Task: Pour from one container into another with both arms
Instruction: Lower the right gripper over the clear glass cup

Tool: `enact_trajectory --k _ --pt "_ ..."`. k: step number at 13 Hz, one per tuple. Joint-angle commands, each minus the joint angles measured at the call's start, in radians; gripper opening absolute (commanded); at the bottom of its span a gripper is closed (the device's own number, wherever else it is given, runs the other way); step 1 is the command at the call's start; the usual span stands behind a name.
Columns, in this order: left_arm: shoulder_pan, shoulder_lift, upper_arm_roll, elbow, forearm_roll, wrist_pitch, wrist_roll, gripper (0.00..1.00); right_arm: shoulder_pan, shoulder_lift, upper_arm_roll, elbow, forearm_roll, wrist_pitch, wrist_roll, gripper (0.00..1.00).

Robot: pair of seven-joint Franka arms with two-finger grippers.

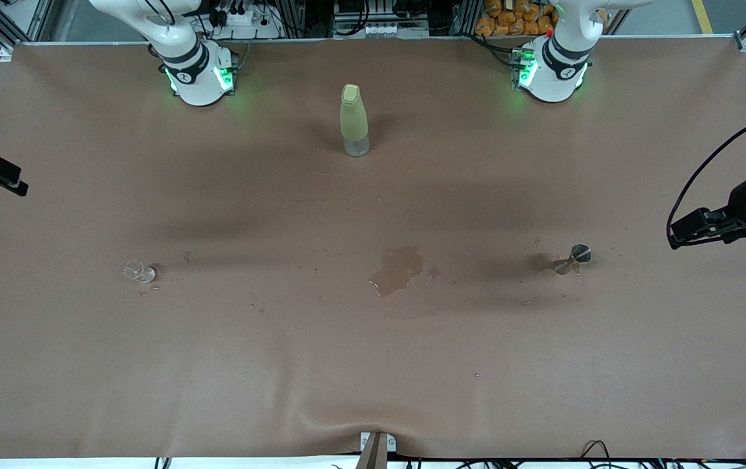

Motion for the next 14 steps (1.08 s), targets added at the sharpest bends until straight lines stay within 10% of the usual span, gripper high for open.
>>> enact_trajectory --k 1,14 --pt "-0.014 0.001 0.013 0.023 -0.006 -0.027 -0.004 1.0 -0.002 0.011 0.004 0.019 0.001 -0.013 0.032 1.0" --pt "-0.021 0.003 0.013 0.023 -0.005 -0.041 -0.005 1.0 -0.023 0.124 0.006 0.016 0.055 0.108 -0.306 1.0"
